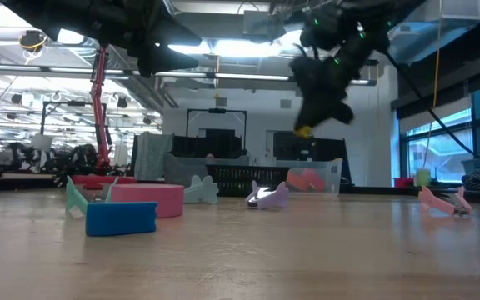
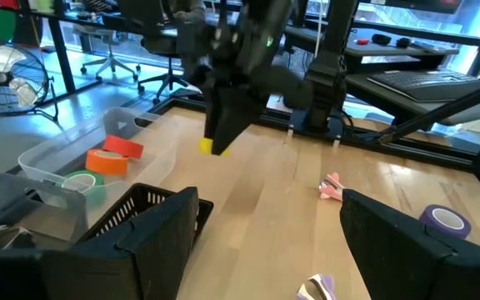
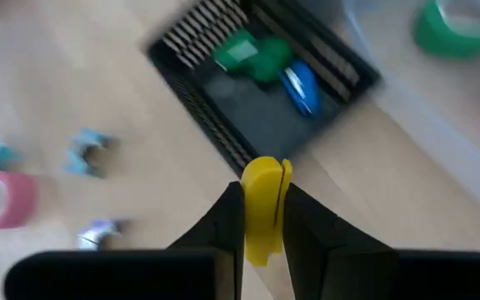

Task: Pick and place Stapler, Stapler remover, tape
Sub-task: Put the yellow stapler into the black bin, then put the blue staple remover into the gray bin

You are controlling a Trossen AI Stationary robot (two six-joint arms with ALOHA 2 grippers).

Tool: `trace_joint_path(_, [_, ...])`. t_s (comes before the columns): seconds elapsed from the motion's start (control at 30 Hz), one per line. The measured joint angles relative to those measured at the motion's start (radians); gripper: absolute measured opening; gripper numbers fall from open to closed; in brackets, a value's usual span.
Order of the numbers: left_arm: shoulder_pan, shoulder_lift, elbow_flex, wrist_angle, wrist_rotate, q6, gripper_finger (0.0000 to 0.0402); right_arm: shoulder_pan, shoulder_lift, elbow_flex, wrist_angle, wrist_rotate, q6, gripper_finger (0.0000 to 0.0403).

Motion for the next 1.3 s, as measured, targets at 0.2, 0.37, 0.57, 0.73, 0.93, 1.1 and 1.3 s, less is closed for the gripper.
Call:
trace_joint_path(0.2, [0.0, 0.0, 0.0, 0.007, 0.0, 0.0, 0.0283, 0.035, 0.141, 0.209, -0.065, 0.011, -0.115, 0.0054])
trace_joint_path(0.37, [0.0, 0.0, 0.0, 0.005, 0.0, 0.002, 0.0283, 0.019, 0.33, 0.393, -0.204, 0.012, -0.215, 0.0054])
trace_joint_path(0.57, [0.0, 0.0, 0.0, -0.001, 0.0, 0.009, 0.0283, -0.017, 0.527, 0.553, -0.301, 0.012, -0.301, 0.0054])
trace_joint_path(0.73, [0.0, 0.0, 0.0, -0.001, 0.0, 0.01, 0.0283, -0.042, 0.628, 0.602, -0.321, 0.012, -0.325, 0.0054])
trace_joint_path(0.93, [0.0, 0.0, 0.0, -0.001, 0.0, 0.018, 0.0283, -0.055, 0.681, 0.604, -0.322, 0.012, -0.328, 0.0054])
trace_joint_path(1.1, [0.0, 0.0, 0.0, -0.001, 0.0, 0.018, 0.0283, -0.055, 0.68, 0.605, -0.318, 0.012, -0.322, 0.0062])
trace_joint_path(1.3, [0.0, 0.0, 0.0, -0.002, 0.0, 0.018, 0.0283, -0.043, 0.672, 0.605, -0.346, 0.011, -0.295, 0.0198])
